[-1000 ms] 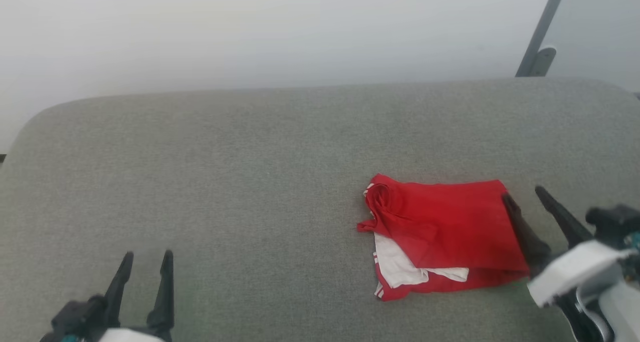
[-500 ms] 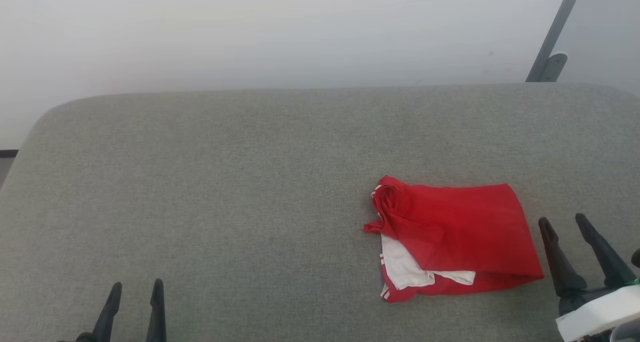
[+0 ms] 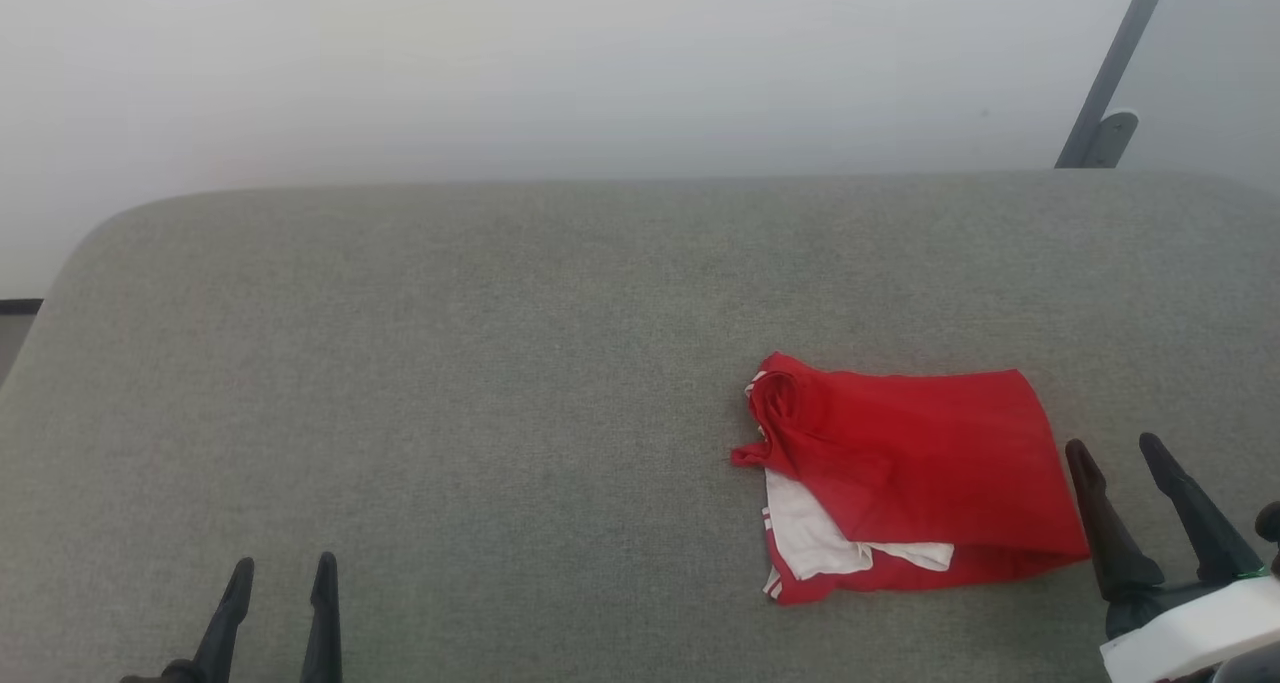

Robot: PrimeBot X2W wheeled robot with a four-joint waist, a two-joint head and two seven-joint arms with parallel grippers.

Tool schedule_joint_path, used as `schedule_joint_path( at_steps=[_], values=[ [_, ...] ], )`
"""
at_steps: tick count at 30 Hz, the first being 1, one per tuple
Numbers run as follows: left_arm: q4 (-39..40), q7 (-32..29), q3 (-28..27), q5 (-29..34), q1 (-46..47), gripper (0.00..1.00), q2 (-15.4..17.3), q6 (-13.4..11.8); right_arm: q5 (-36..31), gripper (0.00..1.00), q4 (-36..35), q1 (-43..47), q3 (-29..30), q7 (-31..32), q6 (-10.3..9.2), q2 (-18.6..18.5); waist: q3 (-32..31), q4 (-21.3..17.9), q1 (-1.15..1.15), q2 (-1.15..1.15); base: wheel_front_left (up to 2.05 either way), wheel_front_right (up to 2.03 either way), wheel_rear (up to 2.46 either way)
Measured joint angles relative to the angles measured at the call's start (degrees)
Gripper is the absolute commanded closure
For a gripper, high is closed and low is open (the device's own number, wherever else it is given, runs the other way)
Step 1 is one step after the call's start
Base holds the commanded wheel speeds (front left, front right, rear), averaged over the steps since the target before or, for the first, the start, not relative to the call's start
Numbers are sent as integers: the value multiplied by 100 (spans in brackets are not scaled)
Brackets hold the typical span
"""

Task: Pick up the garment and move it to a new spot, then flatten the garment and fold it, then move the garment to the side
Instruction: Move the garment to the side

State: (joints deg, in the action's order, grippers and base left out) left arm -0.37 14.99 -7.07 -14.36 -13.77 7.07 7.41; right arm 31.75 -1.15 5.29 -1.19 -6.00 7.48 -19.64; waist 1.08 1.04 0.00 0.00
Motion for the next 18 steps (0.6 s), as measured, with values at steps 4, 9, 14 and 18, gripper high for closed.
schedule_joint_path(
  at_steps=[4,9,14,18],
  values=[
    [24,-1,27,-2,120,0,-41,-1,12,0,115,-109,103,399,0,-9,114,22,0,0,0,0,0],
    [-8,0,246,-3,637,0,-105,0,-236,0,363,-865,166,1372,0,-265,449,58,0,0,0,0,0],
    [-157,0,531,-3,1120,0,-137,0,-272,0,760,-1786,-38,2839,0,-684,828,142,0,0,0,0,0],
    [-247,0,766,-3,1473,0,-127,0,-118,0,1084,-2388,-176,4055,1,-999,1133,238,0,0,0,0,0]
  ],
)
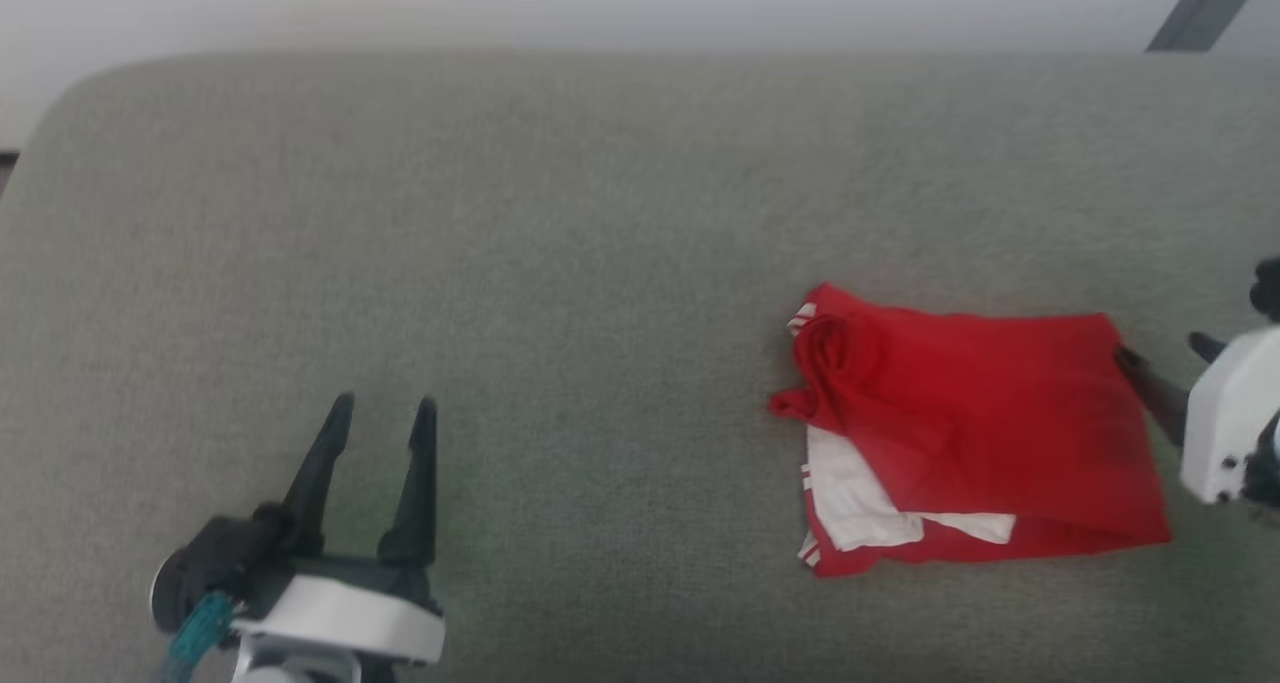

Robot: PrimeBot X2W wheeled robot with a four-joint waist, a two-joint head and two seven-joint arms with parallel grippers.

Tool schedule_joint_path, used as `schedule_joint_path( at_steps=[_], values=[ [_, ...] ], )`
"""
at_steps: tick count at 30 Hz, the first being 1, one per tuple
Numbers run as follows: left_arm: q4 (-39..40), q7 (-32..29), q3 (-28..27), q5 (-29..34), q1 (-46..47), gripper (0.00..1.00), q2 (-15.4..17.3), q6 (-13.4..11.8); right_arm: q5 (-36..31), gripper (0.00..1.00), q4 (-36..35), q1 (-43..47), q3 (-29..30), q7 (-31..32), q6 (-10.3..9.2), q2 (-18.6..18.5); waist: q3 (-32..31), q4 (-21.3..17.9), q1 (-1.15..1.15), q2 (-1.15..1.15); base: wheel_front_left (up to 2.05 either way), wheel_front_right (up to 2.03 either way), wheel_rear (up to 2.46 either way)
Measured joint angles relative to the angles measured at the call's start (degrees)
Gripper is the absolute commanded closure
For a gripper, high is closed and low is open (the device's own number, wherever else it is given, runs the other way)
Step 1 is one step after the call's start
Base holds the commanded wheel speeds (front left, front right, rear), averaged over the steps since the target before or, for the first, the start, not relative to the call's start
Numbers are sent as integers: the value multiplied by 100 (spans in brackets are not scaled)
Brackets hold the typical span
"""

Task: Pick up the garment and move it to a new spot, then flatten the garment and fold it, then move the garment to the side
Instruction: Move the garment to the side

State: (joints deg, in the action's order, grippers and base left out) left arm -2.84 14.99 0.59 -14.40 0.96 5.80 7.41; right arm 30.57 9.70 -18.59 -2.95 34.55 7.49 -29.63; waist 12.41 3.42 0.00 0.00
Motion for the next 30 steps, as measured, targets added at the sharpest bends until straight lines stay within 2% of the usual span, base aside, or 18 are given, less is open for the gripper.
schedule_joint_path(
  at_steps=[4,7,13,14,15,16,17,18,19,25,30],
  values=[
    [-26,0,91,-26,270,0,2,0,176,0,159,-331,-9,1154,0,-207,292,119,0,0,0,0,0],
    [-19,0,113,-46,434,0,2,0,237,0,152,-446,92,1796,0,-213,508,201,0,0,0,0,0],
    [-66,-1,186,-59,754,0,4,0,279,0,-74,-399,263,2328,-1,-144,901,318,0,0,0,0,0],
    [-64,-1,193,-59,812,0,3,0,286,7,-130,-380,289,2358,-1,-133,953,324,0,0,0,0,0],
    [-58,0,186,-59,863,0,8,0,286,44,-201,-371,303,2361,-1,-124,1002,323,0,0,0,0,0],
    [-58,0,186,-59,863,0,8,0,286,57,-201,-371,303,2361,-1,-124,1002,323,0,0,0,0,0],
    [-48,-1,178,-59,897,0,18,0,287,86,-242,-370,337,2329,-1,-93,1041,314,0,0,0,0,0],
    [-35,-1,182,-59,914,0,35,-1,302,96,-289,-369,350,2290,-1,-62,1070,294,0,0,0,0,0],
    [-9,-1,207,-59,935,0,55,-1,336,100,-357,-364,337,2238,-1,-41,1089,264,0,0,0,0,0],
    [263,-1,267,-126,1059,0,170,0,557,100,-512,-381,467,1866,7,148,1168,-5,0,0,0,0,0],
    [464,-1,385,-111,1234,0,382,-1,669,100,-524,-426,736,1489,5,23,1250,-321,0,0,0,0,0]
  ],
)
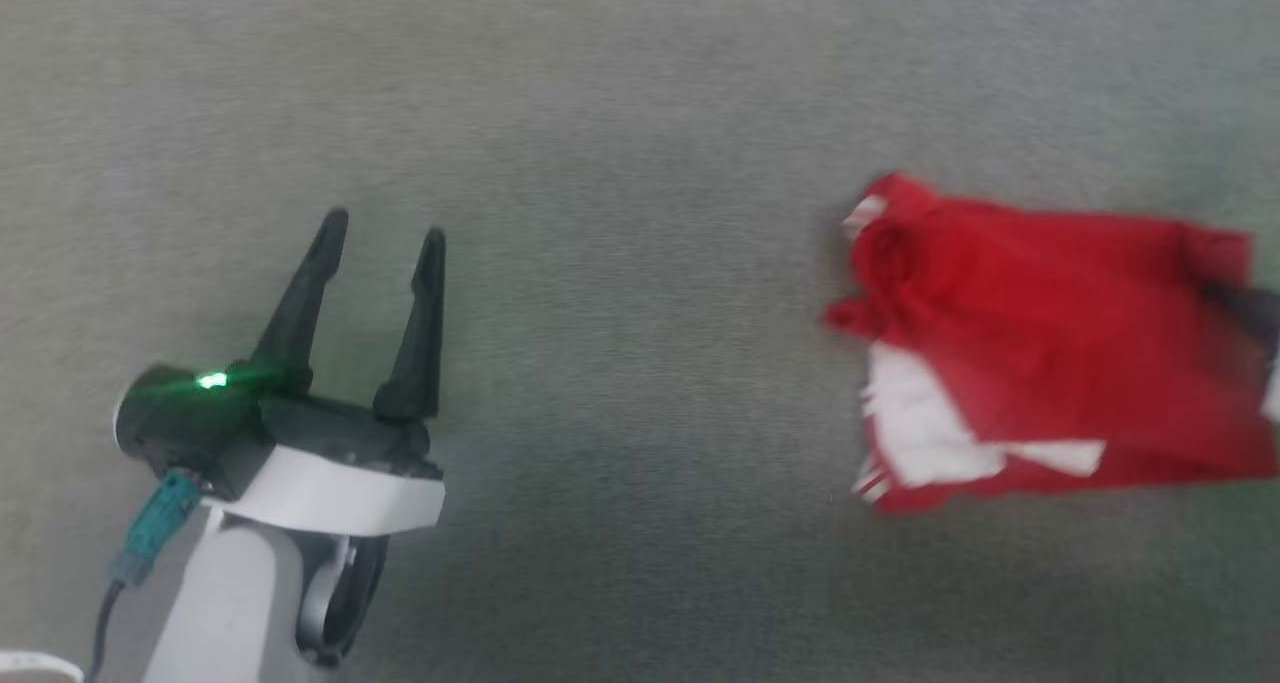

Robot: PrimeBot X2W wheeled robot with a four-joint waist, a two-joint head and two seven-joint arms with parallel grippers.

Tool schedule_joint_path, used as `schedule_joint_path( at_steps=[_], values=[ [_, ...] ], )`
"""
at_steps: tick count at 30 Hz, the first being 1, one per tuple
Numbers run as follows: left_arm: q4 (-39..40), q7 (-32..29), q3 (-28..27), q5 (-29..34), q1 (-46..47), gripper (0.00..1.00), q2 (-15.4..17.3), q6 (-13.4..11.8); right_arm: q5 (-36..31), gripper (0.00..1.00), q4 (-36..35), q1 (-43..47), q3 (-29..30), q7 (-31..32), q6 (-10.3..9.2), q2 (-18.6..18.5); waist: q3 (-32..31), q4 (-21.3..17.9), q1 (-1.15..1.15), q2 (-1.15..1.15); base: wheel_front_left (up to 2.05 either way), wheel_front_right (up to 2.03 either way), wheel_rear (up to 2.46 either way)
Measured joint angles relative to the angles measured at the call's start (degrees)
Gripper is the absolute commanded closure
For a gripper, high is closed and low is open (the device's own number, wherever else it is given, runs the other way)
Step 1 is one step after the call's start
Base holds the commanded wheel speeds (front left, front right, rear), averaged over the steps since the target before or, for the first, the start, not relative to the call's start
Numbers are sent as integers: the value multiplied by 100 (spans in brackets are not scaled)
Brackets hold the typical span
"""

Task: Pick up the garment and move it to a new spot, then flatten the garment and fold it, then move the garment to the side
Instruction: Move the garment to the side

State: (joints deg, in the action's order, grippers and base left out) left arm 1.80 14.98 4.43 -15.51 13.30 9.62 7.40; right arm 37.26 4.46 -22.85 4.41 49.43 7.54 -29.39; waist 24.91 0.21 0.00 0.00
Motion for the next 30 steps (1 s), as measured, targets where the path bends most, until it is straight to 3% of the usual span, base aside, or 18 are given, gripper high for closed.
schedule_joint_path(
  at_steps=[7,14,23,30],
  values=[
    [166,1,413,97,655,0,422,1,-23,100,447,-213,760,-635,-1,-240,298,-493,0,0,0,0,0],
    [75,1,1074,160,1859,0,905,1,-366,100,1328,-746,1246,-1572,-1,-558,837,-875,0,0,0,0,0],
    [-18,1,1683,121,3435,0,1241,1,-1056,100,2643,-2293,1209,-2669,-1,-875,1526,-1104,-1,0,0,0,0],
    [-116,1,1958,62,4098,0,1443,1,-1552,100,3717,-3304,872,-3323,-1,-866,1929,-1178,0,0,0,0,0]
  ],
)
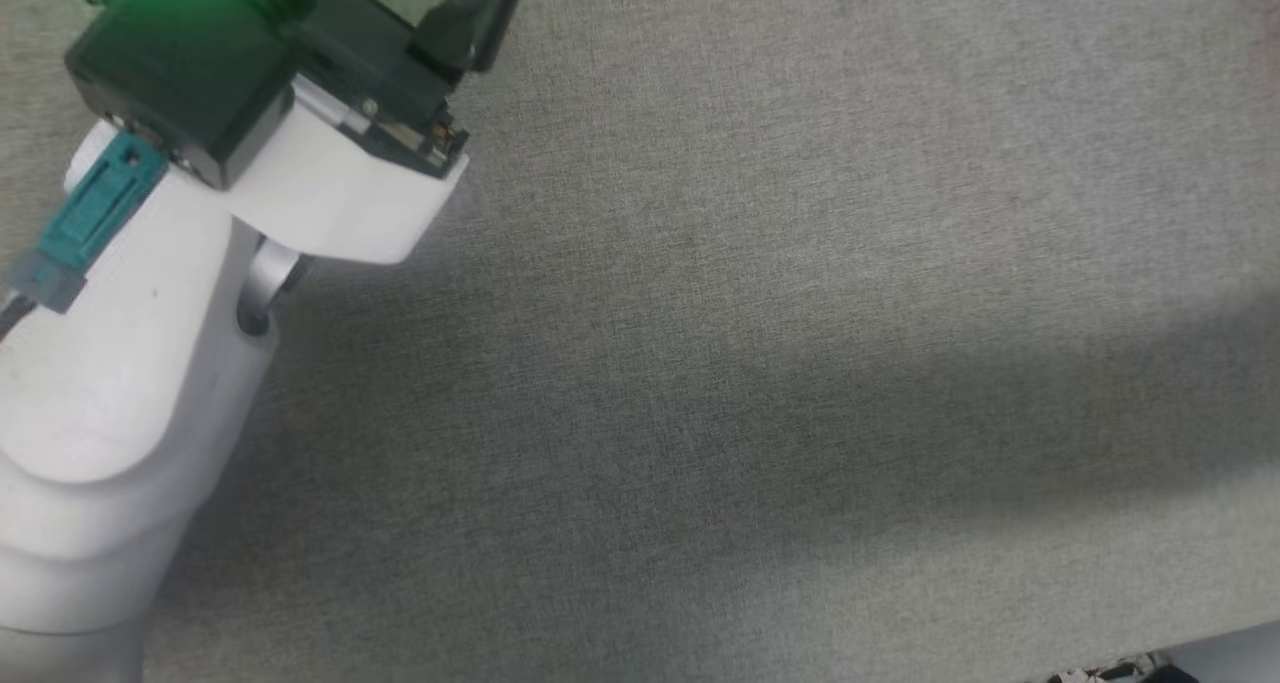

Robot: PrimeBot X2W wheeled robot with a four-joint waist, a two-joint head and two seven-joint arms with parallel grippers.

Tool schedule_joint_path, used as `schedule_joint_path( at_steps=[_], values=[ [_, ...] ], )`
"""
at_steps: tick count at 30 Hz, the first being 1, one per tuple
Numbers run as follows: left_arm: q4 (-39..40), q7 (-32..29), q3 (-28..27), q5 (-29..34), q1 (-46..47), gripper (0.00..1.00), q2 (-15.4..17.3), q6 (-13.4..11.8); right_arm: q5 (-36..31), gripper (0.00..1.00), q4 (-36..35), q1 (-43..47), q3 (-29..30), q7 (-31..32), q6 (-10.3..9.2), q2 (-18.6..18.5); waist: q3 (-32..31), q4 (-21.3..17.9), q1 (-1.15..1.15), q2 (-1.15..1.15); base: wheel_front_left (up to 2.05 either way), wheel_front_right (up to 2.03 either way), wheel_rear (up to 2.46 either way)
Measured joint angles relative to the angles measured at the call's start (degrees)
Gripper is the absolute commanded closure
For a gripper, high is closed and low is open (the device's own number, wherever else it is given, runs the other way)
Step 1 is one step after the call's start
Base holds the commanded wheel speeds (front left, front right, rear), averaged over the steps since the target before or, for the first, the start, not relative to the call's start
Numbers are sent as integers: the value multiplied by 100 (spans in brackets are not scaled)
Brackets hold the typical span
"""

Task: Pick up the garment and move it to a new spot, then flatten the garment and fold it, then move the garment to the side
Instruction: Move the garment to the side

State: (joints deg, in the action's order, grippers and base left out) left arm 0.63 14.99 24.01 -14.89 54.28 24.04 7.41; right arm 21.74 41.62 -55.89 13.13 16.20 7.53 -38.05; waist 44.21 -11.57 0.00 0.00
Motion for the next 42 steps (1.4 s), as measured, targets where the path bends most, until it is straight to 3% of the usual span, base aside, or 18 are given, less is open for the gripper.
schedule_joint_path(
  at_steps=[13,14,15,16,27,38,42],
  values=[
    [-182,0,110,-8,213,0,148,0,-531,100,1559,-905,-500,-1157,0,147,163,-120,0,0,0,0,0],
    [-182,0,92,-8,213,0,141,0,-531,85,1633,-933,-511,-1241,0,146,148,-116,0,0,0,0,0],
    [-190,0,76,-8,207,0,126,0,-531,55,1704,-949,-526,-1332,0,142,126,-108,0,0,0,0,0],
    [-207,0,58,-9,187,0,109,0,-530,0,1760,-958,-557,-1426,0,149,91,-99,0,0,0,0,0],
    [-277,0,-828,-89,-1349,0,-368,0,-155,0,1459,-753,-1612,-1823,0,236,-712,83,0,0,0,0,0],
    [-631,0,-1438,-86,-3286,0,-907,0,832,0,249,773,-2941,-1813,0,590,-1973,548,0,0,0,0,0],
    [-776,0,-1658,-123,-3744,0,-1009,0,996,0,-183,1374,-3266,-2076,0,732,-2430,743,0,0,0,0,0]
  ],
)
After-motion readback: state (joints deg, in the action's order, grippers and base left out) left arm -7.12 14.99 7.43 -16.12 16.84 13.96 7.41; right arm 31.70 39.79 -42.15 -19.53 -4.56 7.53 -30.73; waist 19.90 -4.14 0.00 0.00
